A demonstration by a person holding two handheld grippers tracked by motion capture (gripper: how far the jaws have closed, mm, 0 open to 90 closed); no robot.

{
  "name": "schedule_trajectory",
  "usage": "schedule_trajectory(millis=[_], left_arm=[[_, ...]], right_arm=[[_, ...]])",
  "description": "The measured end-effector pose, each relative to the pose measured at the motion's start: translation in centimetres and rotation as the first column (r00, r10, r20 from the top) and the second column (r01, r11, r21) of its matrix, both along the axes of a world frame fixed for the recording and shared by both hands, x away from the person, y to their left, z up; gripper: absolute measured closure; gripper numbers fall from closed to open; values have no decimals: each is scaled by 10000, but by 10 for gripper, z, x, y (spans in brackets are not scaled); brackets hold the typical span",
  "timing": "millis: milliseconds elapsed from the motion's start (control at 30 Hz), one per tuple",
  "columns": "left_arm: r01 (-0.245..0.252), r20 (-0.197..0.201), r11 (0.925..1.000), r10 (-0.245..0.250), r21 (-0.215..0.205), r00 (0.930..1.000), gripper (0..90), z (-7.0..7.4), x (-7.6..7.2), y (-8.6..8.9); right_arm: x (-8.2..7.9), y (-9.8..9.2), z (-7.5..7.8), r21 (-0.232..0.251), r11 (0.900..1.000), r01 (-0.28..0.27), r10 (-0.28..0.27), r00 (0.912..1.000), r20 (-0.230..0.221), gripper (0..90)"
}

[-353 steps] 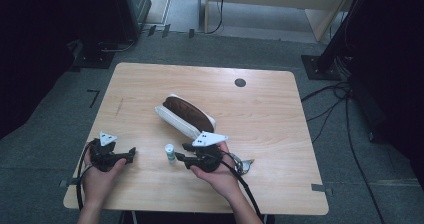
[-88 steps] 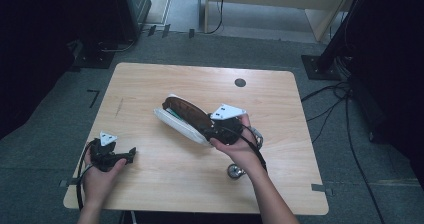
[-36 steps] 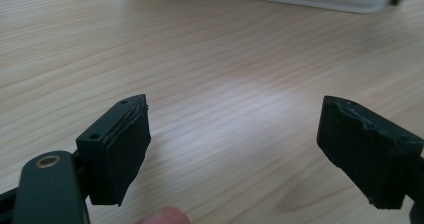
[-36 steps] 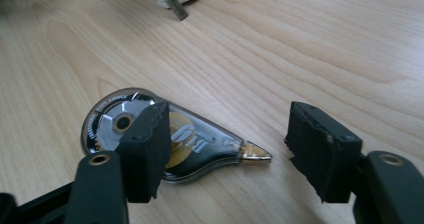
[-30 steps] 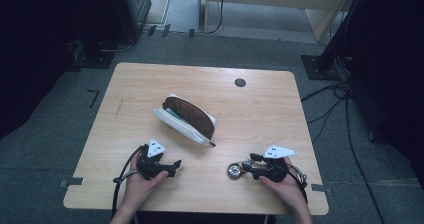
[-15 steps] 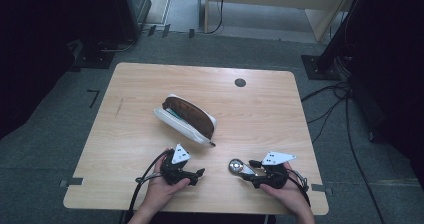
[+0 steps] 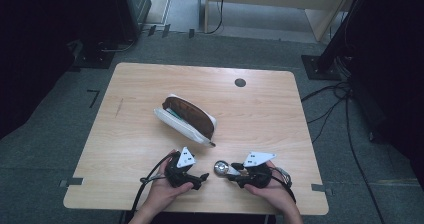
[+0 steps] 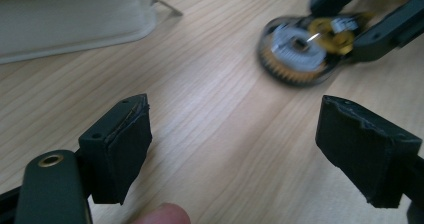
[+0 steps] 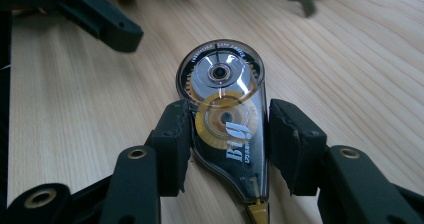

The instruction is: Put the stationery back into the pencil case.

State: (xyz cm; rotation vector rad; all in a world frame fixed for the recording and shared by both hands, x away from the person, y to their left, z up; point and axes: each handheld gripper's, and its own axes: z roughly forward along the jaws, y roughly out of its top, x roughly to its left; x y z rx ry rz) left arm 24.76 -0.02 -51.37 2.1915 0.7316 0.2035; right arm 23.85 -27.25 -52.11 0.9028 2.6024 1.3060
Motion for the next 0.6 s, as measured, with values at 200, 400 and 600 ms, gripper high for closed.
schedule_trajectory(millis=[200, 400, 600], left_arm=[[144, 68, 9998, -145, 122, 9999, 156, -1, 0, -2], [326, 71, 9995, -326, 38, 9994, 156, -2, -1, -11], [456, -170, 9989, -459, -138, 9988, 156, -2, 0, -19]], right_arm=[[3, 14, 2, 147, 9994, -299, 298, 9995, 36, 455], [-13, -14, 4, 378, 9991, 194, -199, 9997, 121, 509], [-22, -36, -2, 246, 9974, 682, -682, 9977, -10, 661]])
